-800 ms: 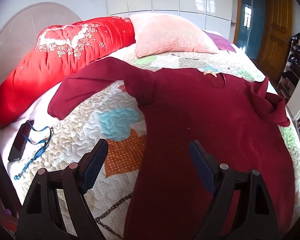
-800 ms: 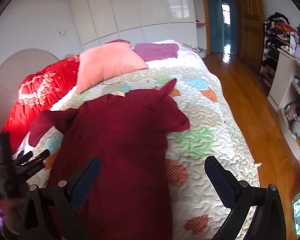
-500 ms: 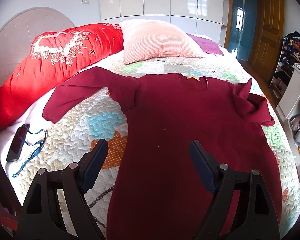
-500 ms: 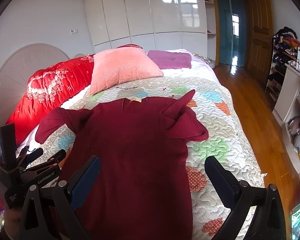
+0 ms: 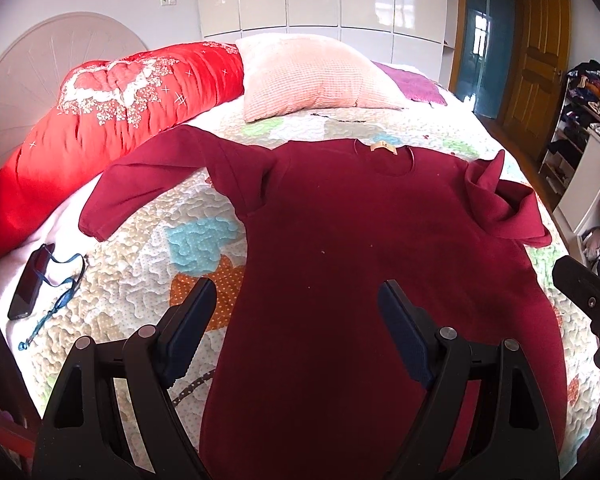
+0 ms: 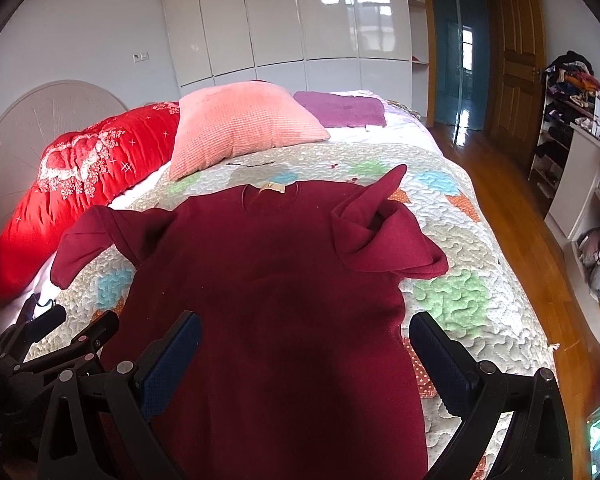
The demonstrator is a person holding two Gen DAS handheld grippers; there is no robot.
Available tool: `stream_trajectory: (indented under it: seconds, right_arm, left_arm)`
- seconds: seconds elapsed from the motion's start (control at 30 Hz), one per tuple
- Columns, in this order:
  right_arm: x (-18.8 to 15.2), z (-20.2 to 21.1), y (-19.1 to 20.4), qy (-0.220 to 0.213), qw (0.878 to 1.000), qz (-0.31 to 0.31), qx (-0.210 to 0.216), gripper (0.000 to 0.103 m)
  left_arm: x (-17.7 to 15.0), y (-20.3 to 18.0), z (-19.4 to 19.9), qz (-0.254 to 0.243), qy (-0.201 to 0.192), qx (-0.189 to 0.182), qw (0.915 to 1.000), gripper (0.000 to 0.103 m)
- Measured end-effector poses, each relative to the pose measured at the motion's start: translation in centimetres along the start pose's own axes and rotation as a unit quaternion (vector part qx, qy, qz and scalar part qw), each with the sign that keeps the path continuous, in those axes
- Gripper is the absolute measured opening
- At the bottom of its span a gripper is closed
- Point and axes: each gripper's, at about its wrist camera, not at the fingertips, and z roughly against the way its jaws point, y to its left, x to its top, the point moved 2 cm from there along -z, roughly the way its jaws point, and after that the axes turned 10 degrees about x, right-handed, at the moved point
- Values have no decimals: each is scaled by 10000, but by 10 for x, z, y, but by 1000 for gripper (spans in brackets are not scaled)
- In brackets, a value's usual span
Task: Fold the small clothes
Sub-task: 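Move both grippers over the dark red sweater toward its sleeves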
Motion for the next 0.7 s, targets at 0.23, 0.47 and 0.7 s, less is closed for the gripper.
stream_trajectory:
  seconds: [0.23,0.47,0.7]
  right_arm:
    - [-6,-13,-3,223,9997,-1,-99,103]
    - [-12,-24,-5,380,9992,-61,-97,103]
    - [-13,-33,-3,478,9988,-24,-131,103]
  left_arm:
    - [-8,-5,-11,-1,182,-75,9998,83]
    - [-15,-7,-20,-34,351,-48,9994,83]
    - [-17,-3,-26,-29,368,6,9993,83]
